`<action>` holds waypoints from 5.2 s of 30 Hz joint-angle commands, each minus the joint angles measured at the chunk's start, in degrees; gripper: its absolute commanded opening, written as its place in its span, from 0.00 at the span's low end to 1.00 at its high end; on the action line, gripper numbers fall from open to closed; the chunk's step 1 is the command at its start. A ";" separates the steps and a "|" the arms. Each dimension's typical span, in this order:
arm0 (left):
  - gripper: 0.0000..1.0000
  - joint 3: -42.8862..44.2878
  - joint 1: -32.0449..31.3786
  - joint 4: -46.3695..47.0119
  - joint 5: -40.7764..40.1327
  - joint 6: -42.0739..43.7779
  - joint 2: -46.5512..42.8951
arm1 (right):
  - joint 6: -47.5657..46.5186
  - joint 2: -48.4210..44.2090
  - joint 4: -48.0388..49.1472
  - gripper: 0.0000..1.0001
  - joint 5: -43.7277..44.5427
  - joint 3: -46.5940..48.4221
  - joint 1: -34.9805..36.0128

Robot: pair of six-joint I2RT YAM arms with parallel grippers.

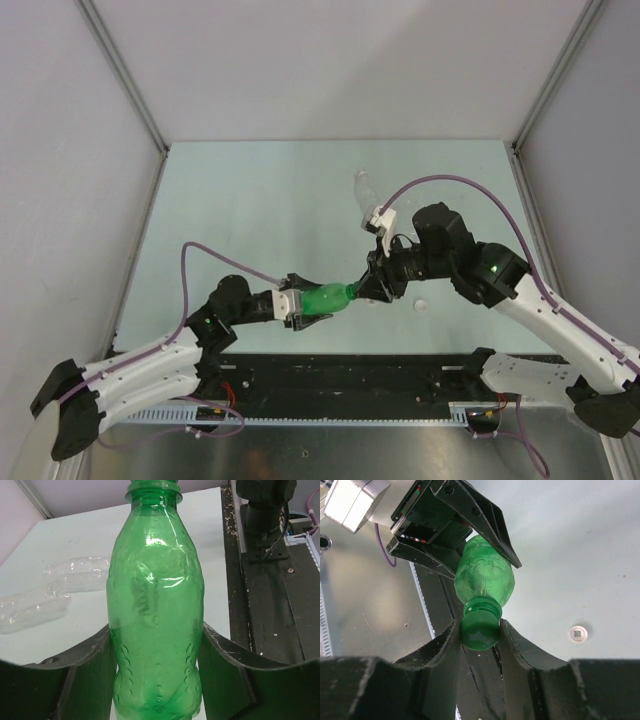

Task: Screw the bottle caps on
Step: Screw the bottle cap onto the plastic bottle.

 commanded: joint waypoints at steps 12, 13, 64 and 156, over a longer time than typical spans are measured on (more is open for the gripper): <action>0.22 3.95 -0.09 4.63 1.23 -2.34 -0.03 | 0.40 0.51 3.64 0.15 3.80 0.97 1.31; 0.21 4.00 -0.06 4.69 1.20 -2.44 -0.09 | 0.27 0.57 3.66 0.15 4.26 0.87 1.36; 0.20 10.28 -0.04 10.61 -9.21 -17.50 3.67 | -1.71 0.85 8.00 0.18 2.23 -0.79 5.00; 0.02 18.79 -1.72 16.43 -17.30 -13.19 23.40 | 18.19 7.00 2.78 0.15 49.60 1.55 12.94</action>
